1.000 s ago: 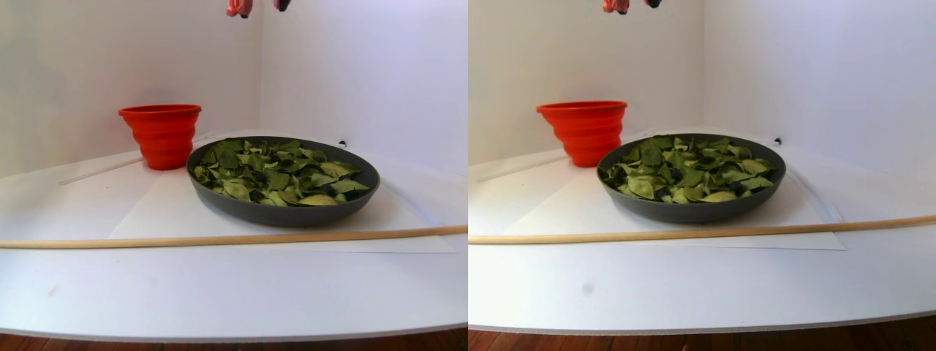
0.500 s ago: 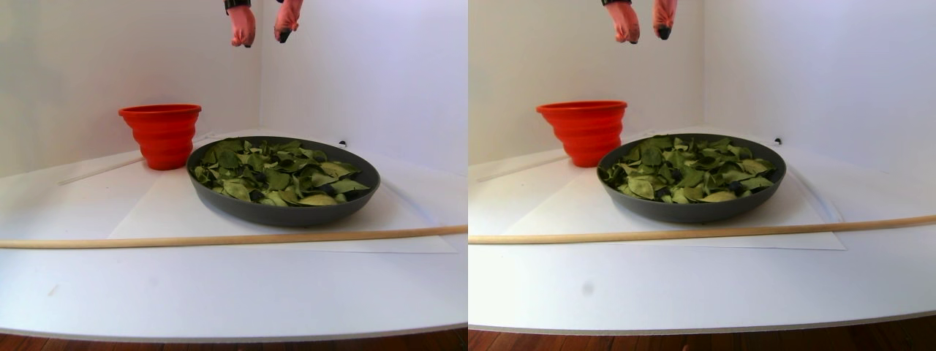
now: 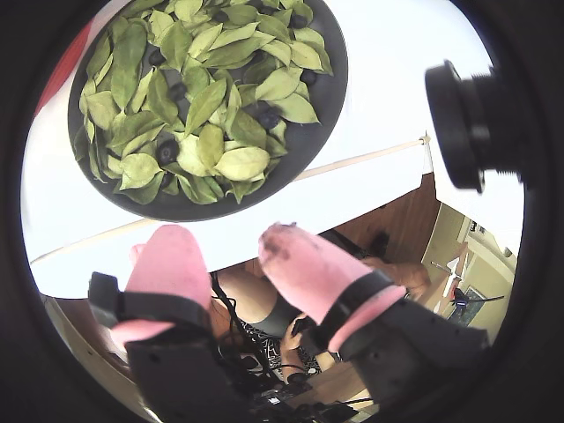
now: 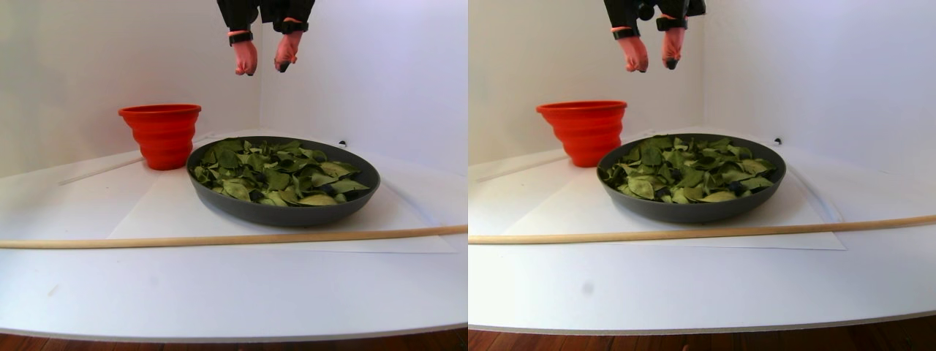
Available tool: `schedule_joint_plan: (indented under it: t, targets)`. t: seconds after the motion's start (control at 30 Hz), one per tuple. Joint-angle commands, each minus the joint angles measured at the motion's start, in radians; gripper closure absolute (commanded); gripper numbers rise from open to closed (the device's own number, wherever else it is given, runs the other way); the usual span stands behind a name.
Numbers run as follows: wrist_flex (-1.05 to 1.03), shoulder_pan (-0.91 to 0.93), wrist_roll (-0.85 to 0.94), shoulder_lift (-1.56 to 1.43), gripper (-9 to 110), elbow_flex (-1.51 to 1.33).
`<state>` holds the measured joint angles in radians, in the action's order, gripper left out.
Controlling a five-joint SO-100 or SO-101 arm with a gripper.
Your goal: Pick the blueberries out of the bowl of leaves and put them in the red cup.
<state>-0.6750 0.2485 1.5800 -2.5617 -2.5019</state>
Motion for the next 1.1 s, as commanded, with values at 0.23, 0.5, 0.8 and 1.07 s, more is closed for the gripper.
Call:
schedule_joint_plan:
  t: [0.23,0.5,0.8,1.07]
  targets:
    - [0.121,-0.009,0.021,0.115,88,0.038]
    - [0.202,-0.003,0.049,0.184,88,0.044]
    - [0.296,0.012,0.072,0.296,87,0.063]
    - [0.385,0.025,0.077,0.376,87,0.067]
